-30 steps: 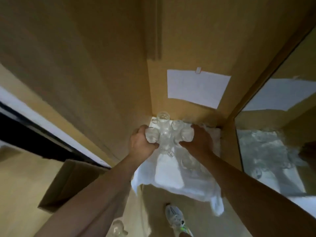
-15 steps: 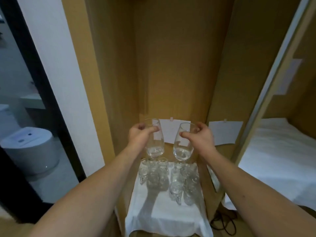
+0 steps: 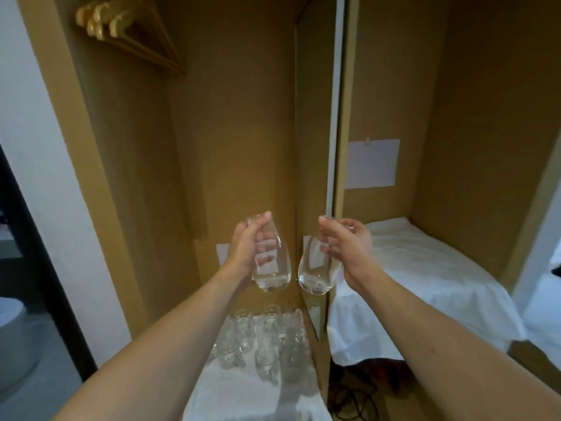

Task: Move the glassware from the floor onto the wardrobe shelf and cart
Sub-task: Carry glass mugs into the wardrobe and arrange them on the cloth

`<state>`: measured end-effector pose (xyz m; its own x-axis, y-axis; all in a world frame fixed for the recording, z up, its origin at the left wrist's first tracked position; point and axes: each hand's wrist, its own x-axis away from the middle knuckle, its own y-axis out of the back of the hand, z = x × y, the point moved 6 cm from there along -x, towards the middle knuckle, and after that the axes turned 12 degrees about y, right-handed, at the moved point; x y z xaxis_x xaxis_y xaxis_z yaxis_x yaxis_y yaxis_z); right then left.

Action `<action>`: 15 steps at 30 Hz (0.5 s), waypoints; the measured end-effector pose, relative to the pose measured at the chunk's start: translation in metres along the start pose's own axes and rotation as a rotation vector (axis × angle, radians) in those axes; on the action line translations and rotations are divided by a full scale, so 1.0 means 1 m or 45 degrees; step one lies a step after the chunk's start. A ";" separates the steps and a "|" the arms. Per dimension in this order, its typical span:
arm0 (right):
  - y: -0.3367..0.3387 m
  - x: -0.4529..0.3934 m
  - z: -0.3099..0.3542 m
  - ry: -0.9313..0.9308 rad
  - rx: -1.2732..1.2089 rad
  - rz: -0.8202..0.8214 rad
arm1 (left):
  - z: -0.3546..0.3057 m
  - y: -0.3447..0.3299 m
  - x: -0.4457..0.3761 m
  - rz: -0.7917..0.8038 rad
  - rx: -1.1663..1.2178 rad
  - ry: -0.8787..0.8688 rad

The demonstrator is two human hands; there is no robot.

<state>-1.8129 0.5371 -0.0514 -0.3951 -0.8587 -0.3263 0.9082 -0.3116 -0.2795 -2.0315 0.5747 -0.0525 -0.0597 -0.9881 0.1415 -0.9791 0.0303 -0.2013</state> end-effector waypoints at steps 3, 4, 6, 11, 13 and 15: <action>0.054 0.002 0.021 0.028 0.108 0.005 | 0.018 -0.054 0.013 0.053 0.035 0.071; 0.074 0.003 0.027 0.038 0.136 -0.002 | 0.024 -0.074 0.018 0.076 0.046 0.082; 0.115 0.003 0.039 0.049 0.178 -0.016 | 0.035 -0.114 0.027 0.121 0.071 0.105; 0.205 0.007 0.060 0.048 0.294 -0.070 | 0.069 -0.205 0.042 0.192 0.097 0.205; 0.235 0.006 0.066 0.047 0.323 -0.088 | 0.076 -0.235 0.048 0.180 0.062 0.221; 0.259 0.002 0.069 0.032 0.347 -0.085 | 0.082 -0.259 0.052 0.174 0.042 0.217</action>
<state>-1.5695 0.4263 -0.0619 -0.4558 -0.8233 -0.3382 0.8823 -0.4681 -0.0496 -1.7653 0.5032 -0.0723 -0.2261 -0.9355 0.2716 -0.9529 0.1545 -0.2611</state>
